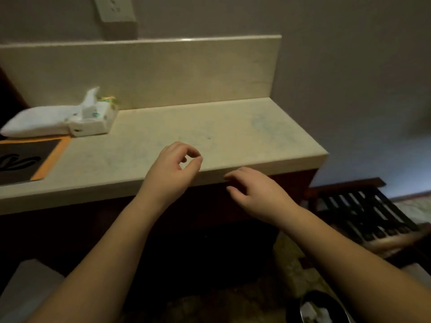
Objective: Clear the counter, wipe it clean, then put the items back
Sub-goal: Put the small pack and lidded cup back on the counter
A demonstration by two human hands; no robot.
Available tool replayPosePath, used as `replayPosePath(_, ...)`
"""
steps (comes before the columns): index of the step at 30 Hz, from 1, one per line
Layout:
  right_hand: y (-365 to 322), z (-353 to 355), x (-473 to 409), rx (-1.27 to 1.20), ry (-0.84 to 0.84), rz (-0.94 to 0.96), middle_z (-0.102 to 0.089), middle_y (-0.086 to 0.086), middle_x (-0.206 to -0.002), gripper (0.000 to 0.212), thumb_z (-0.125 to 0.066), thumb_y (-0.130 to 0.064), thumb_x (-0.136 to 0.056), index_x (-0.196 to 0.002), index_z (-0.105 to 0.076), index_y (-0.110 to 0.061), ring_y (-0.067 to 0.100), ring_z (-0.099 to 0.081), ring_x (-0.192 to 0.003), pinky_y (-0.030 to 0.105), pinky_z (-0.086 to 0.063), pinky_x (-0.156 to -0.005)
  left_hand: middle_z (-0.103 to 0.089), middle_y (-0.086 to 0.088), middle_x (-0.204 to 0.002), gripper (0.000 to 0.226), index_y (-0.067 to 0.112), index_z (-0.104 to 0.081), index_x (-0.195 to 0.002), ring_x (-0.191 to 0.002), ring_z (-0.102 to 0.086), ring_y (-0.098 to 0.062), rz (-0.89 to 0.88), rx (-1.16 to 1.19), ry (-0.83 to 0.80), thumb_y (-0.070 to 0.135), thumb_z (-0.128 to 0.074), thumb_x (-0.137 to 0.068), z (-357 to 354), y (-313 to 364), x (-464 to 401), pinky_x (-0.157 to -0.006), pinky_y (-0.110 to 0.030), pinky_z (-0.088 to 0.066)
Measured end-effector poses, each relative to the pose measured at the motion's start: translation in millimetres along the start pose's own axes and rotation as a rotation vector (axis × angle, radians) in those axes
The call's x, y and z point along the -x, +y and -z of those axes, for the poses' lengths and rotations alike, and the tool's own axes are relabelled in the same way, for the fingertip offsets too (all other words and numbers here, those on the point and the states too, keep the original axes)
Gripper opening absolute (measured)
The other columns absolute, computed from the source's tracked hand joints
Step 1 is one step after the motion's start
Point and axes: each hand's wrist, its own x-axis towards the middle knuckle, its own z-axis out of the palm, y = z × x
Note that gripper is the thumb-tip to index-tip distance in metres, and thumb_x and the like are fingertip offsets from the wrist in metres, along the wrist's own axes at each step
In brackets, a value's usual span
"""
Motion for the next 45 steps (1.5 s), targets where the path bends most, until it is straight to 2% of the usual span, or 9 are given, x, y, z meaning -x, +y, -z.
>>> replayPosePath(4,86.6,11.4,78.7,0.049,-0.111,-0.172,-0.054,-0.007,-0.126,0.039,-0.048,-0.037,-0.096,-0.133,-0.051,-0.024,0.011,-0.05,-0.117,0.026,-0.042,-0.094,-0.056,0.01,-0.095,0.009,0.02,-0.064,-0.095,-0.1,-0.053,-0.016,-0.095,-0.114,-0.155,0.027,-0.059,-0.093,-90.4,43.1,15.8,-0.088,-0.035,-0.042)
replayPosePath(9,168.5,16.9,168.0,0.088,-0.159,-0.368,-0.055,-0.003,-0.124,0.039,-0.046,-0.035,-0.097,-0.133,-0.05,-0.021,0.014,-0.053,-0.111,0.03,-0.048,-0.09,-0.057,0.007,-0.116,0.027,0.022,-0.062,-0.115,-0.113,-0.05,-0.015,-0.061,-0.294,-0.424,0.037,-0.048,-0.098,-196.1,90.5,33.0,-0.098,-0.038,-0.038)
replayPosePath(16,240.8,29.0,265.6,0.099,-0.144,-0.651,-0.054,-0.001,-0.127,0.039,-0.045,-0.036,-0.097,-0.132,-0.052,-0.021,0.018,-0.054,-0.112,0.035,-0.049,-0.091,-0.056,0.006,-0.113,0.027,0.023,-0.061,-0.114,-0.105,-0.052,-0.017,-0.103,-0.375,-0.614,0.039,-0.048,-0.097,-301.9,141.4,51.0,-0.092,-0.037,-0.042)
replayPosePath(22,288.1,34.4,330.3,0.07,-0.15,-0.875,-0.052,0.002,-0.13,0.041,-0.043,-0.034,-0.097,-0.135,-0.049,-0.018,0.022,-0.052,-0.116,0.037,-0.046,-0.095,-0.055,0.004,-0.111,0.028,0.022,-0.061,-0.113,-0.109,-0.051,-0.019,-0.22,-0.386,-0.79,0.039,-0.045,-0.097,-369.3,179.6,55.3,-0.093,-0.038,-0.039)
replayPosePath(30,352.1,37.9,379.5,-0.018,-0.161,-1.157,-0.057,0.007,-0.118,0.031,-0.044,-0.032,-0.097,-0.12,-0.056,-0.014,0.023,-0.056,-0.103,0.032,-0.047,-0.082,-0.054,0.002,-0.115,0.033,0.021,-0.06,-0.12,-0.102,-0.055,-0.02,-0.181,-0.239,-0.986,0.041,-0.047,-0.097,-469.4,212.9,35.3,-0.092,-0.043,-0.049)
replayPosePath(33,374.4,50.5,388.1,-0.071,-0.12,-1.249,-0.057,0.006,-0.123,0.035,-0.043,-0.029,-0.098,-0.128,-0.054,-0.015,0.021,-0.057,-0.107,0.033,-0.049,-0.088,-0.055,0.002,-0.112,0.032,0.023,-0.06,-0.116,-0.095,-0.058,-0.02,-0.198,-0.168,-1.033,0.043,-0.048,-0.095,-505.0,225.5,18.5,-0.086,-0.044,-0.052)
replayPosePath(37,402.1,67.1,396.7,-0.126,-0.045,-1.37,-0.059,0.004,-0.123,0.037,-0.043,-0.028,-0.098,-0.132,-0.052,-0.015,0.019,-0.058,-0.107,0.03,-0.048,-0.087,-0.056,0.005,-0.106,0.027,0.021,-0.06,-0.115,-0.084,-0.057,-0.011,-0.241,-0.085,-1.086,0.038,-0.05,-0.097,-548.6,242.3,-3.9,-0.062,-0.026,-0.044)
replayPosePath(41,420.9,81.0,411.8,-0.15,0.052,-1.483,-0.057,0.001,-0.124,0.036,-0.044,-0.029,-0.098,-0.13,-0.054,-0.018,0.016,-0.058,-0.105,0.028,-0.049,-0.088,-0.059,-0.001,-0.112,0.026,0.019,-0.061,-0.117,-0.086,-0.059,-0.013,-0.28,-0.048,-1.135,0.033,-0.05,-0.098,-586.2,266.6,-18.4,-0.062,-0.025,-0.044)
replayPosePath(45,434.5,97.9,436.1,-0.176,0.16,-1.576,-0.057,0.0,-0.122,0.036,-0.045,-0.03,-0.098,-0.13,-0.054,-0.018,0.012,-0.057,-0.099,0.025,-0.047,-0.085,-0.058,0.001,-0.113,0.024,0.02,-0.061,-0.117,-0.09,-0.059,-0.012,-0.323,-0.009,-1.151,0.031,-0.051,-0.098,-617.5,300.1,-21.5,-0.072,-0.029,-0.051)
